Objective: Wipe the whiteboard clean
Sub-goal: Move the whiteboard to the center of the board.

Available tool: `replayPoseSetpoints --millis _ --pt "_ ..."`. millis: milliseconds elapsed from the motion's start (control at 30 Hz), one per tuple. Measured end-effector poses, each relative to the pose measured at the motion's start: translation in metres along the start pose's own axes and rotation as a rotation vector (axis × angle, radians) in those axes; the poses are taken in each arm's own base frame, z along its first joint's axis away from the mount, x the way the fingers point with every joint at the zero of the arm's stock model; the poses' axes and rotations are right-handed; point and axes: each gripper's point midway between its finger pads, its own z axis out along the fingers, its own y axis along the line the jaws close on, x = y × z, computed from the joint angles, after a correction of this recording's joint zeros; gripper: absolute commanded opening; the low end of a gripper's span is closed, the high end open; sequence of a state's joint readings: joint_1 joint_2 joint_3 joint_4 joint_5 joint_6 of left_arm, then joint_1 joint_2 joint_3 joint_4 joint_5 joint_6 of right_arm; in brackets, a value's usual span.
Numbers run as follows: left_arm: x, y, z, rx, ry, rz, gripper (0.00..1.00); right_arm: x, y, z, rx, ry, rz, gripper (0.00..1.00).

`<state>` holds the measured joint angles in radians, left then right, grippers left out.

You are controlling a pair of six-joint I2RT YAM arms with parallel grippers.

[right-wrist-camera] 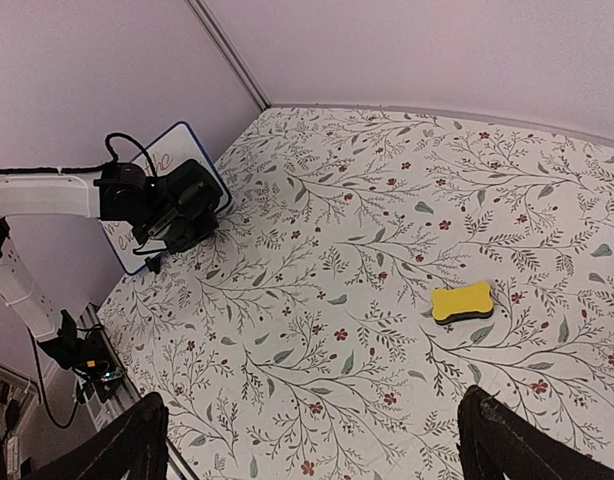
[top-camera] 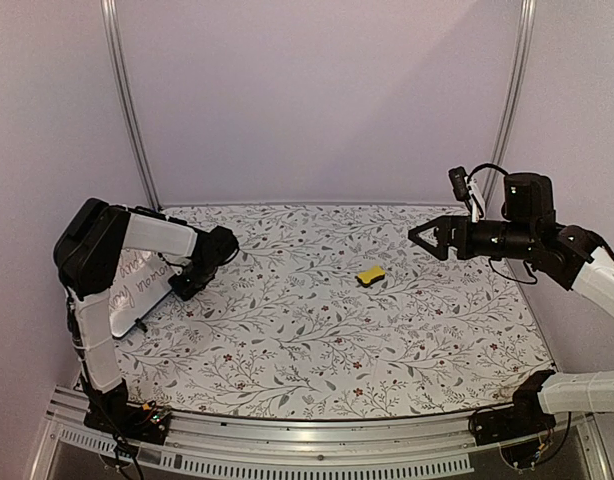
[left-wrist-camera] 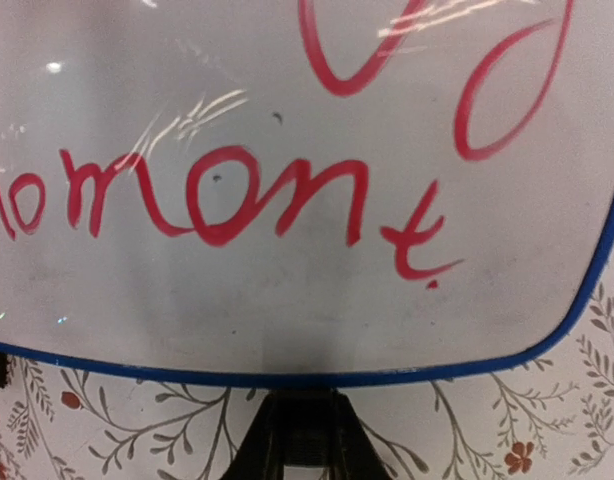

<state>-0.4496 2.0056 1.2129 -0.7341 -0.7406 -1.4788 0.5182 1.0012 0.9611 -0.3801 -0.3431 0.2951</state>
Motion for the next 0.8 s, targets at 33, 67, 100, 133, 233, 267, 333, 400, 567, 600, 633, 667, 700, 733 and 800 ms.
replayPoseSetpoints --millis 33,67,100,133,233,267,333,400,567,600,633,667,700,733,800 --pt "0.001 0.0 -0.001 0.002 0.001 0.002 0.04 0.0 0.0 0.0 -0.001 0.0 0.0 0.99" --pt "0.001 -0.001 -0.001 0.004 0.0 0.004 0.04 0.0 0.0 0.0 -0.003 0.001 0.0 0.99" --pt "0.002 -0.001 -0.002 0.005 -0.001 0.006 0.04 0.0 0.001 0.0 -0.004 0.001 0.0 0.99" --pt "0.003 -0.002 -0.003 0.008 -0.001 0.009 0.04 0.0 0.001 0.0 -0.004 0.001 0.001 0.99" --pt "0.01 -0.006 -0.009 0.028 0.001 0.023 0.03 0.0 0.001 0.0 -0.007 0.001 0.001 0.99" --pt "0.013 -0.009 -0.011 0.039 0.002 0.029 0.03 0.0 0.001 0.0 -0.008 0.0 0.001 0.99" --pt "0.02 -0.014 -0.018 0.064 0.005 0.044 0.03 0.0 0.002 0.0 -0.008 -0.001 0.003 0.99" --pt "0.028 -0.022 -0.026 0.096 0.015 0.063 0.03 -0.001 0.002 0.0 -0.009 -0.002 0.003 0.99" --pt "0.054 -0.054 -0.05 0.186 0.034 0.118 0.02 -0.001 0.002 0.0 -0.009 -0.004 0.002 0.99" --pt "0.06 -0.061 -0.056 0.205 0.038 0.133 0.02 -0.001 0.002 0.0 -0.009 -0.004 0.002 0.99" --pt "0.066 -0.067 -0.061 0.223 0.038 0.148 0.02 -0.001 0.002 0.0 -0.008 -0.005 0.002 0.99" --pt "0.072 -0.073 -0.067 0.241 0.039 0.163 0.02 -0.001 0.002 -0.001 -0.008 -0.006 0.001 0.99" --pt "0.078 -0.078 -0.072 0.258 0.041 0.176 0.02 -0.001 0.002 -0.002 -0.006 -0.009 0.001 0.99" --pt "0.084 -0.085 -0.078 0.276 0.041 0.191 0.02 0.0 0.001 -0.002 -0.004 -0.009 0.001 0.99" --pt "0.095 -0.096 -0.088 0.305 0.039 0.215 0.01 -0.001 0.0 -0.003 0.005 -0.013 0.002 0.99"
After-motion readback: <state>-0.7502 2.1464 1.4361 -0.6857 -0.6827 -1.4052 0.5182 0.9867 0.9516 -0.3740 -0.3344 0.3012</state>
